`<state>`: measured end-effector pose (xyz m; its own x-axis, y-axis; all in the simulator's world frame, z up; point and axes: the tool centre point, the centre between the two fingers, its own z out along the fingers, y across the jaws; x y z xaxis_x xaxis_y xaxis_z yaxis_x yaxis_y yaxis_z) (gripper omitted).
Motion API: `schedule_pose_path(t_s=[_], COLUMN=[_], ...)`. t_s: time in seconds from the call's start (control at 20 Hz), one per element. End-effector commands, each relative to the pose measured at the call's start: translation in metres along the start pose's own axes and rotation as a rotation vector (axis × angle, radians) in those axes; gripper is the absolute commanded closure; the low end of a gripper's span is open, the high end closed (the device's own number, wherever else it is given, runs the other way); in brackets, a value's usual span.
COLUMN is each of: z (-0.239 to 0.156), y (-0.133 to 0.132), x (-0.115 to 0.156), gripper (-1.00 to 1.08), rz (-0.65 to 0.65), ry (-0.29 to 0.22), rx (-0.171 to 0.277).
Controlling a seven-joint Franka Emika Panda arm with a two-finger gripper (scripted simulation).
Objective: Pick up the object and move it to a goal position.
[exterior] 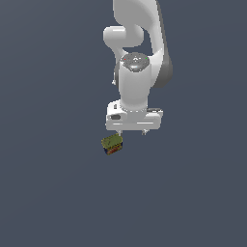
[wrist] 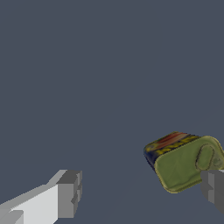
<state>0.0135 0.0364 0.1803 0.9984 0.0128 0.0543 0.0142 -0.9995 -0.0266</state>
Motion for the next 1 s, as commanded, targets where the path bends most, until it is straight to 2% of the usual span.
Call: schedule_pose_path(t_s=[0.0,0.5,0.95], z=[0.0,-0.0042,-0.0039], y=[0.0,-0.0076,-0.0072], x=[0.0,-0.0021,-0.0021], gripper=[-0.92,-0.92,-0.92], rz=[0.0,-0.069,-0.064], ry=[0.0,0.003,0.003], rx=[0.0,-0.011,-0.01])
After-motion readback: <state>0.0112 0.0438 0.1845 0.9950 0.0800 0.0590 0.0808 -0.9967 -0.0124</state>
